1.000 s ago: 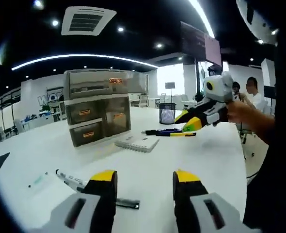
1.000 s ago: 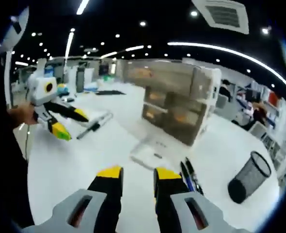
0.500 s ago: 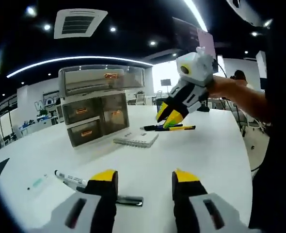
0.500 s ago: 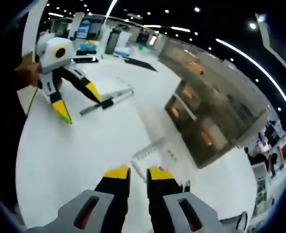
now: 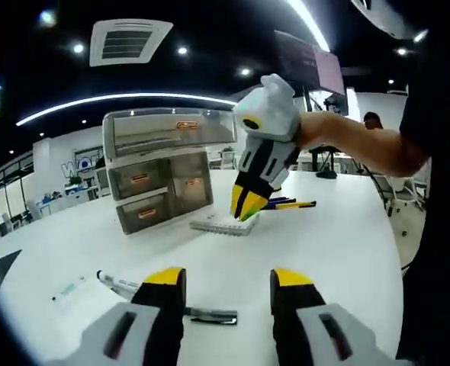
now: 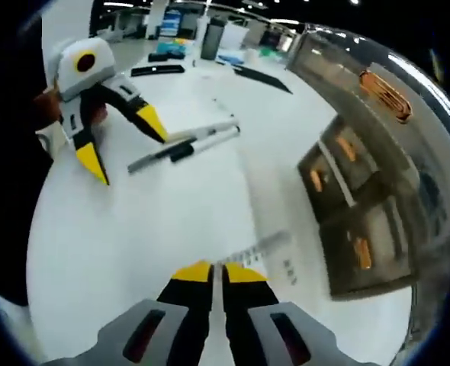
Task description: Pick up the scattered pens and sticky notes one by one and arrange them into an orderly layout on the desk, lining the pens up parallel to each other and squaring the sticky note stack until the whole desk area is clear and organized
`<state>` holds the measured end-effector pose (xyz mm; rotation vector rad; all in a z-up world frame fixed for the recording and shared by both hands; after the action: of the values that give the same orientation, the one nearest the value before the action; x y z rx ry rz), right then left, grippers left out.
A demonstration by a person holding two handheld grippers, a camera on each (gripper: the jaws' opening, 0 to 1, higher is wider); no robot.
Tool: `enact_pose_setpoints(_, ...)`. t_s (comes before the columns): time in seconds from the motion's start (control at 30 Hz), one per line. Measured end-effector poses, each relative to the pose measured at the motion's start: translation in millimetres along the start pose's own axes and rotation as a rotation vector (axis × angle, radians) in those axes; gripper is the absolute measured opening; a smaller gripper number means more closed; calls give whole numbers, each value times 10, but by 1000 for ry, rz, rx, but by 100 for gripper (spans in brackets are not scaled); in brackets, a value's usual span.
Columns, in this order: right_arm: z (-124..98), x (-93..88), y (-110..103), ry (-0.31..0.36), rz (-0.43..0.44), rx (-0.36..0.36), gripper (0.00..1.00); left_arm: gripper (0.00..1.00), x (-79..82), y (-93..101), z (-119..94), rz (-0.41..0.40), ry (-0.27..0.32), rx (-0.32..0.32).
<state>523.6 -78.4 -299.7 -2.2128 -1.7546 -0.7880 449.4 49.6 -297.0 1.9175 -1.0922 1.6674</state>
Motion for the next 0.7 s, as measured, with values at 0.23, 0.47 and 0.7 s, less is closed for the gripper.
enact_pose_setpoints(0.23,92,-83,43,-43,53,11,5,44,-11,35,-5,-5,-1,-13)
enact_pose_setpoints(0.47,102,-89,57,-33,85,4,5,43,12,-33,30,26,-4,-19)
enact_pose_setpoints(0.7,133,-72,45,10,121,35,3,43,2,52,126,30,-14,-43)
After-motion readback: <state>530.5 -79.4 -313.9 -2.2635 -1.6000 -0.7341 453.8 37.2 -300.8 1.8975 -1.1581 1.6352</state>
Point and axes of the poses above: the point that each gripper's makers call its tool centre point, and the gripper's own axes: z roughly forward along the fingers, y roughly to its right, x roughly out of its top, the point moved 3 cm from there along -z, roughly backward along the fingers, and after that the axes turned 6 degrees about z, right-handed, at the moved point
